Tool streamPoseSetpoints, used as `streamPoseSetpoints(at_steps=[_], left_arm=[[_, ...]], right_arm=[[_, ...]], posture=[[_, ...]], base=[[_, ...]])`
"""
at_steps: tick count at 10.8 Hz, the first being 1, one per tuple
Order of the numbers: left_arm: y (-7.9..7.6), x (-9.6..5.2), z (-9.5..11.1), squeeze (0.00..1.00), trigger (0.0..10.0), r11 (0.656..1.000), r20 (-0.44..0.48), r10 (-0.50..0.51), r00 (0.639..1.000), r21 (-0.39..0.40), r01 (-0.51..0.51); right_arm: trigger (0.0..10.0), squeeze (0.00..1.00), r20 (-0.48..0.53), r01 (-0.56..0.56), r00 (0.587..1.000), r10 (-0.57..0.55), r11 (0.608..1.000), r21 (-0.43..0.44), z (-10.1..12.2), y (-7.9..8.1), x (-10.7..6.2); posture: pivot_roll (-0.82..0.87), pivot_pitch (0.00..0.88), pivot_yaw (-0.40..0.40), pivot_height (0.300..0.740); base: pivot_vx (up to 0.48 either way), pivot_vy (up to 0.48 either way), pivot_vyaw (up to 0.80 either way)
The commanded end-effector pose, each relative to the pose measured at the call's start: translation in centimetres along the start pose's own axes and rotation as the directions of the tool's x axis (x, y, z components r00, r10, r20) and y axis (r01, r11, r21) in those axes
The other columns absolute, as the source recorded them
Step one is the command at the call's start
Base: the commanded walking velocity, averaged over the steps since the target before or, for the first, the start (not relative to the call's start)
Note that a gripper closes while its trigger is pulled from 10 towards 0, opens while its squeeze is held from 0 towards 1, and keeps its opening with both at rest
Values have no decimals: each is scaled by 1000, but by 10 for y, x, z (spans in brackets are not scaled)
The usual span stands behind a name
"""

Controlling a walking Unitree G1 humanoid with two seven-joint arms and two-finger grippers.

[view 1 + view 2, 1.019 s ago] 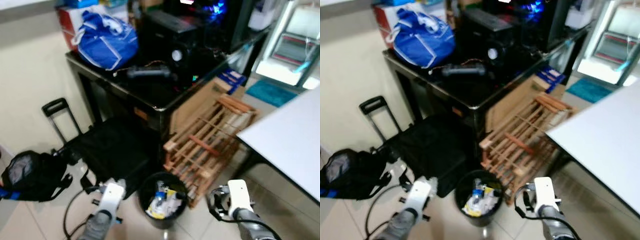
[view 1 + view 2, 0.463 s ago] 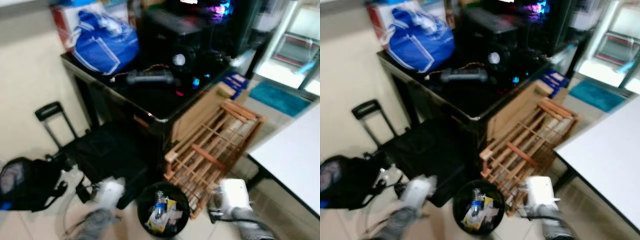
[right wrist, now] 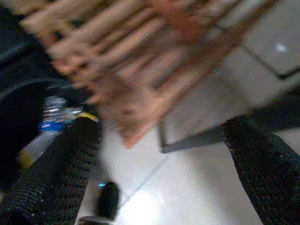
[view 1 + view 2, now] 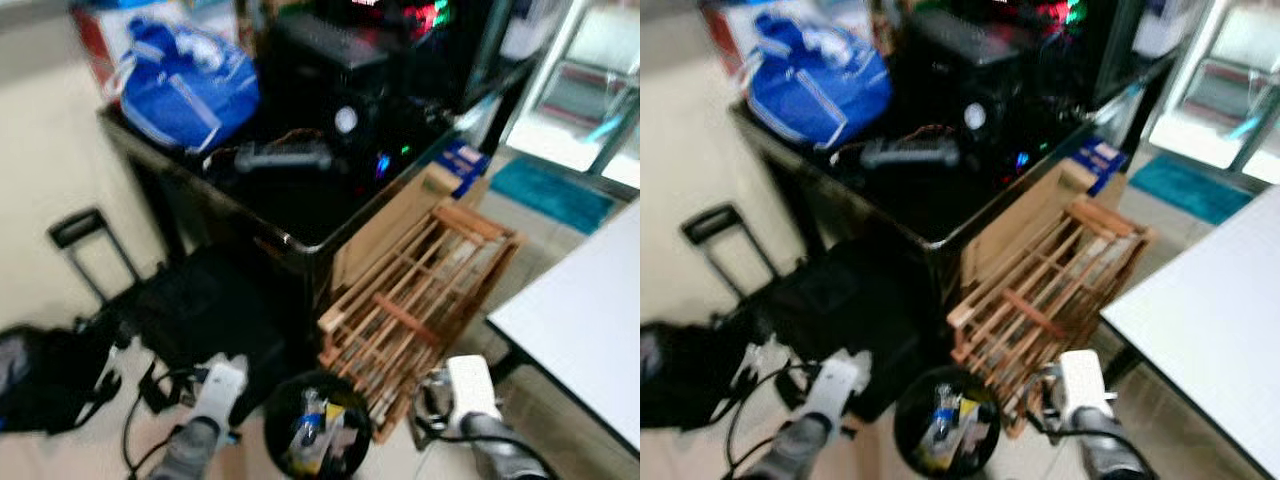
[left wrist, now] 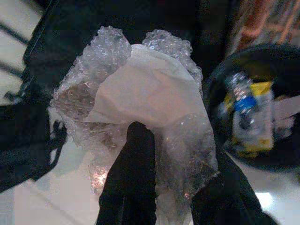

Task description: Picking trash to rubbish bin

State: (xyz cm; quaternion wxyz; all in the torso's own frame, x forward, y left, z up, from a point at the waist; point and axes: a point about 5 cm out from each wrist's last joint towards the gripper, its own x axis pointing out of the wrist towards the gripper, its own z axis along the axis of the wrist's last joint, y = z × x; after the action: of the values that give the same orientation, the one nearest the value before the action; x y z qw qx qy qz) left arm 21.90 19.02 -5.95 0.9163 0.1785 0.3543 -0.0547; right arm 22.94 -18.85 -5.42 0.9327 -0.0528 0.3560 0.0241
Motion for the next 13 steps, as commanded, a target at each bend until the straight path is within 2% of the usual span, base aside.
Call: streamPoseSetpoints(at_steps=[1,3,4,5,6,8,10,12,13], left_arm=[[-1,0,1,0,10000,1000,3,3,1000,15,-3],[-3,4,15,0,10000,1000,45,-3,999,26,2],[-5,6,21,0,10000,1000,58,-4,998,26,2],[-10,8,31,0,10000,999,78,-23,997,24,21],[-14,9,36,0,10000,999,91,-40,995,25,38],[-34,12,61,0,10000,994,156,-112,981,2,113],[-51,12,72,0,10000,983,188,-179,966,3,181],[-65,9,79,0,10000,971,223,-230,947,-9,238],[-78,7,79,0,10000,959,211,-276,938,-1,282]], right_arm=[[10000,0,20,-20,1000,20,999,-26,15,0,4],[10000,0,88,-136,986,140,990,-46,39,13,9],[10000,0,106,-221,968,229,972,-80,47,24,10],[10000,0,91,-317,939,331,938,-141,51,35,9],[10000,0,81,-350,927,366,923,-158,51,38,9],[10000,0,64,-394,907,416,893,-217,48,34,5],[10000,0,26,-408,903,428,876,-259,40,27,0],[10000,0,33,-410,900,435,870,-273,40,22,-7],[10000,0,48,-418,893,447,864,-280,42,21,-13]], posture=[[-20,63,11,740],[-22,74,4,740],[-28,83,-4,740],[-40,96,-12,740],[-47,105,-18,740],[-68,146,-42,740],[-90,191,-61,740],[-109,220,-73,740],[-132,240,-80,740]], base=[[0,0,0],[0,0,0],[0,0,0],[0,0,0],[0,0,0],[0,0,0],[0,0,0],[0,0,0],[0,0,0]])
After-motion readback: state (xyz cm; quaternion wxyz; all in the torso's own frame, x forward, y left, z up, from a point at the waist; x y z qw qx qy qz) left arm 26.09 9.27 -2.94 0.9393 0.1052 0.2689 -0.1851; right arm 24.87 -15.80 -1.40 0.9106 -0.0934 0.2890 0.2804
